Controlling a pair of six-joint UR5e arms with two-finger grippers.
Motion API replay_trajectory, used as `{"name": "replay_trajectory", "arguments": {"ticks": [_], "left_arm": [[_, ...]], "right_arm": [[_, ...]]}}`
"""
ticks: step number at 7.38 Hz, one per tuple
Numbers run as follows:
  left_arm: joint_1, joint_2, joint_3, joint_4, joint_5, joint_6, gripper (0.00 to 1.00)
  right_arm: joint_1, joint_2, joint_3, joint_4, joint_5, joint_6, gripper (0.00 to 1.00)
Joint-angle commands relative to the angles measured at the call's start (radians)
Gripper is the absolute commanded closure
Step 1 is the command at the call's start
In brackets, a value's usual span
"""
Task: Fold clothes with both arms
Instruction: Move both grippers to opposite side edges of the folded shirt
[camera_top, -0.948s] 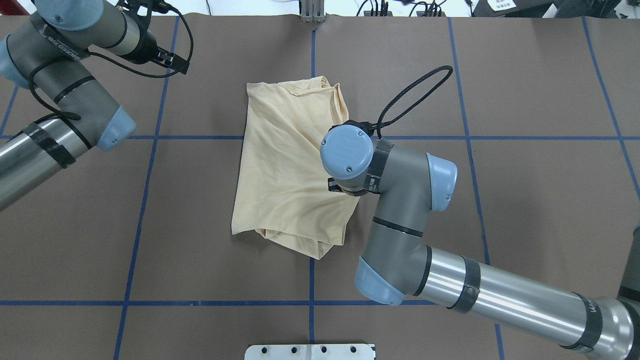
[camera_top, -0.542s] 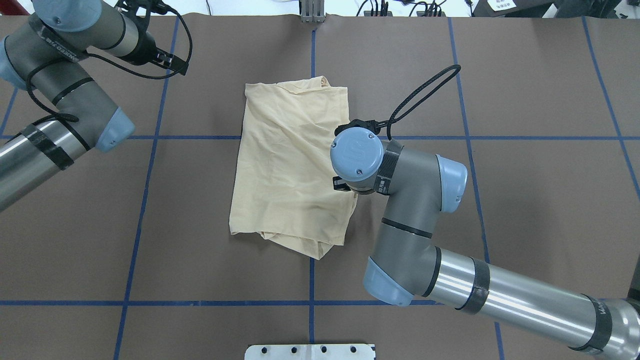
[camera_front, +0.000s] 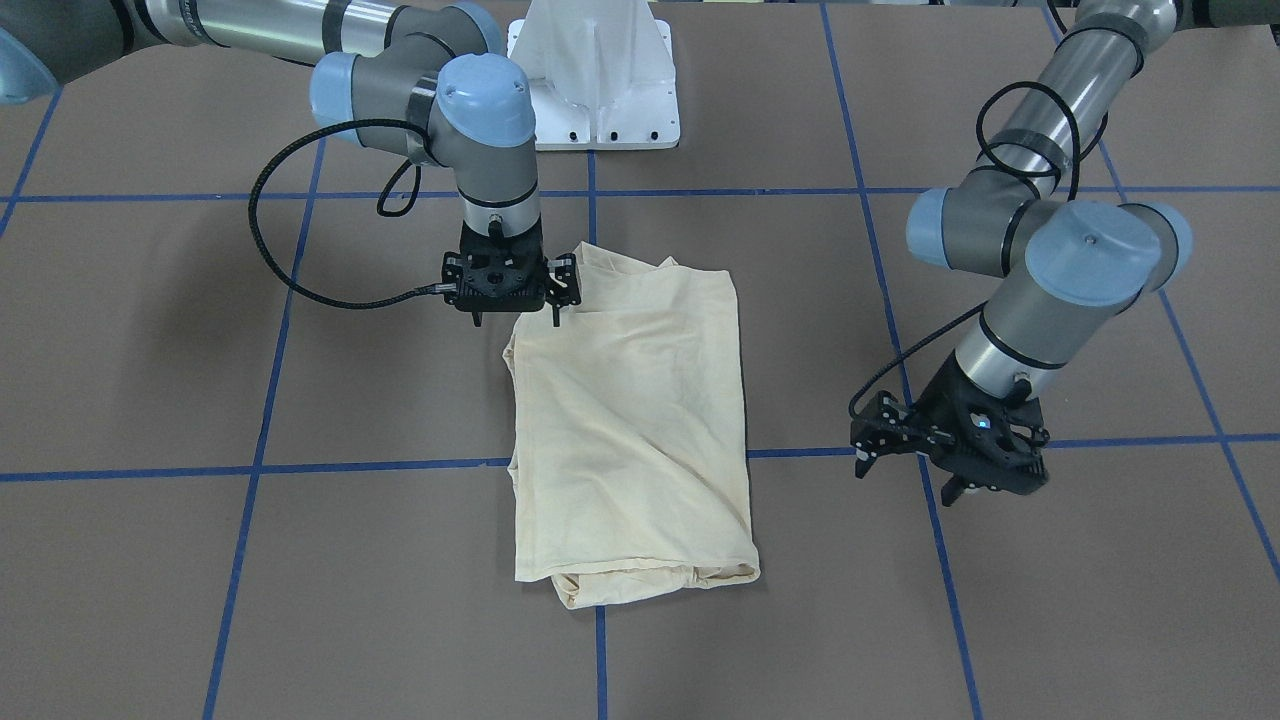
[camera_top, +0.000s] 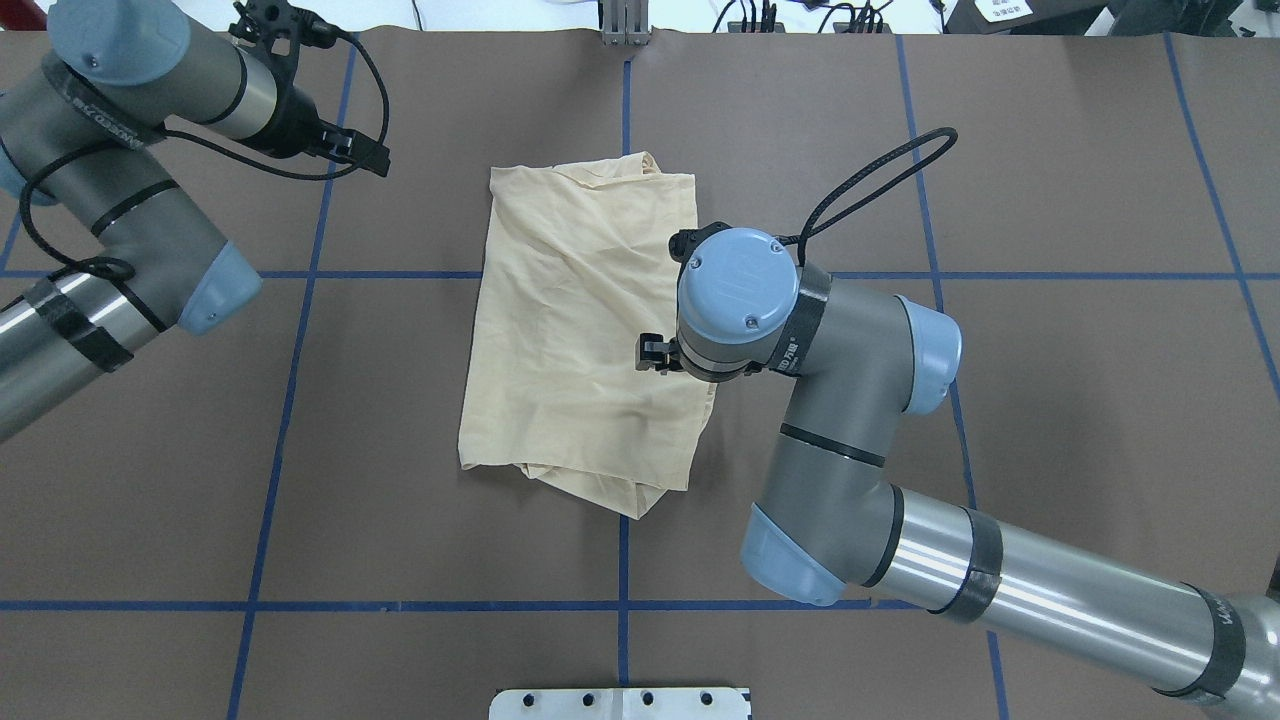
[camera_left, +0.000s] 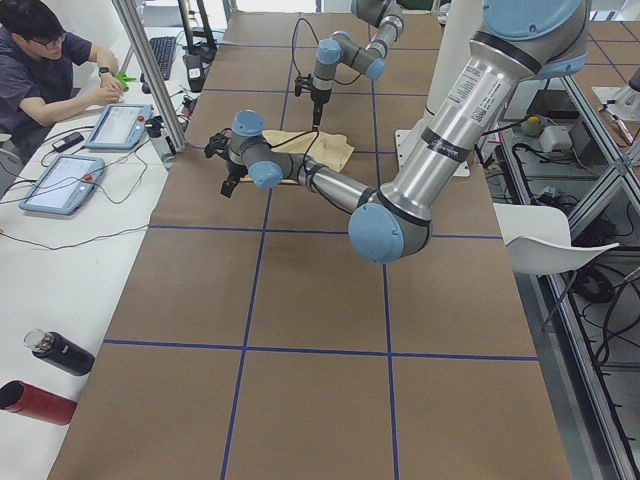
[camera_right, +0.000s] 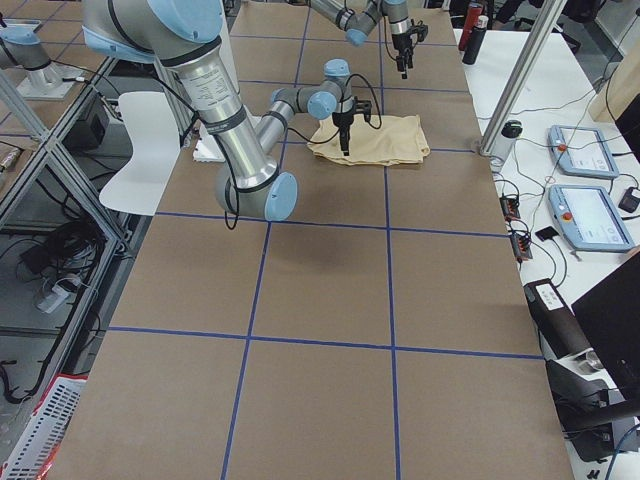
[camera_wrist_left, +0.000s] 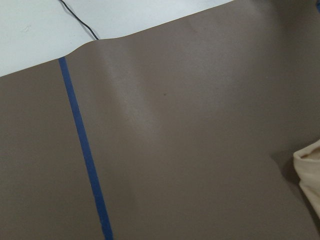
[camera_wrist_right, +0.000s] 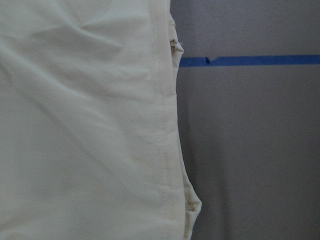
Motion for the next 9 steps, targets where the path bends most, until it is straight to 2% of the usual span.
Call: {"name": "replay_trajectory", "arguments": {"ticks": [1,2,4,6,7,8,9], "left_arm": [[0.121,0.138,-0.212,-0.001,-0.009,-0.193,0.00],[0.197,0.147,-0.249,-0.001,0.022,-0.311,0.00],[0.353,0.149,-0.266,0.003,0.147,-0.524,0.00],[0.424,0.152,-0.266,0.046,0.188,-0.622,0.00],[0.432,0.146,-0.277,0.093,0.185,-0.625,0.07],[0.434,0.146,-0.282,0.098,0.183,-0.640,0.24],[0.443,0.144,-0.282,0.098,0.182,-0.659,0.34]], "right_arm": [[0.015,-0.090,0.107,0.002,0.018,-0.001,0.00],[0.016,-0.131,0.141,0.002,0.021,-0.009,0.00],[0.021,-0.182,0.161,0.045,0.018,-0.011,0.00],[0.024,-0.204,0.161,0.078,0.020,-0.011,0.00],[0.024,-0.204,0.161,0.078,0.020,-0.011,0.00],[0.022,-0.202,0.160,0.078,0.020,-0.011,0.00],[0.022,-0.202,0.160,0.078,0.018,-0.011,0.00]]}}
